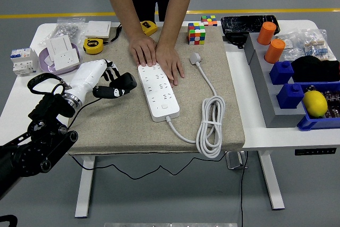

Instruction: Pick up the plug,place it near the board,insert it into the board,press the button

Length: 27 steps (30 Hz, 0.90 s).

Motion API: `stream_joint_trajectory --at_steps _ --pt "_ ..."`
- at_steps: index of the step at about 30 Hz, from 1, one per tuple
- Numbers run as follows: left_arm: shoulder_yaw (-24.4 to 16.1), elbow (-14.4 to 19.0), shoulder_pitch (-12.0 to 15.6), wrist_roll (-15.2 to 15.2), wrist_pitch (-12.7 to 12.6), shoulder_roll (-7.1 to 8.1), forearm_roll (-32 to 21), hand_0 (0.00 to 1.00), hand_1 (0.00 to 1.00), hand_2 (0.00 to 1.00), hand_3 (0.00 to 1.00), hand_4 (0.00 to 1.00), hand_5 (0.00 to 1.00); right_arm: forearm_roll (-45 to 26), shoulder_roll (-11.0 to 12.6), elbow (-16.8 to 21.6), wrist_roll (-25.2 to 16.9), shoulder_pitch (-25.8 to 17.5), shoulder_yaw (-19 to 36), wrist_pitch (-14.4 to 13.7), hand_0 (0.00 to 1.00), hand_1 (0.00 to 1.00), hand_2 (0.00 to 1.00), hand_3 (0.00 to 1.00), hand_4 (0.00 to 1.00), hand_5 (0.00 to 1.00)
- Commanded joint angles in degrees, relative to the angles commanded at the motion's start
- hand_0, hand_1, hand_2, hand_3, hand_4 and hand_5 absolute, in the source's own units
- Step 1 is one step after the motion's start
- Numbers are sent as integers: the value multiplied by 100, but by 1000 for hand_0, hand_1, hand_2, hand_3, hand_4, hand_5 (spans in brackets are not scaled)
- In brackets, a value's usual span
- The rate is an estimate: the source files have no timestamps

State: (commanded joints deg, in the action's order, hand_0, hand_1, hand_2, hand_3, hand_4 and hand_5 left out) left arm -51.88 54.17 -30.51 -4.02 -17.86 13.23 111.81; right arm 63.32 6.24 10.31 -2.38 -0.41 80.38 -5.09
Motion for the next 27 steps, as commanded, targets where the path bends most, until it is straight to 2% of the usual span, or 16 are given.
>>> stream_joint_trajectory --at_steps 7,13,17,27 --pt "574 251 -313 -34 19 125 -113 451 409 352 364 572 117 -10 11 0 -7 17 -26 3 961 899 848 873 998 939" --pt "954 19 -593 -95 -19 66 -90 451 410 351 364 573 118 -21 22 0 -10 27 -58 6 962 899 848 873 998 939" --pt "1142 -288 -754 -145 -66 -3 -125 451 409 351 362 573 121 -27 28 0 -5 29 -82 8 961 900 849 874 998 939" --pt "1373 -649 -881 -239 -173 -53 -242 452 410 350 360 574 122 -39 39 0 -13 62 -103 8 962 899 848 875 998 939"
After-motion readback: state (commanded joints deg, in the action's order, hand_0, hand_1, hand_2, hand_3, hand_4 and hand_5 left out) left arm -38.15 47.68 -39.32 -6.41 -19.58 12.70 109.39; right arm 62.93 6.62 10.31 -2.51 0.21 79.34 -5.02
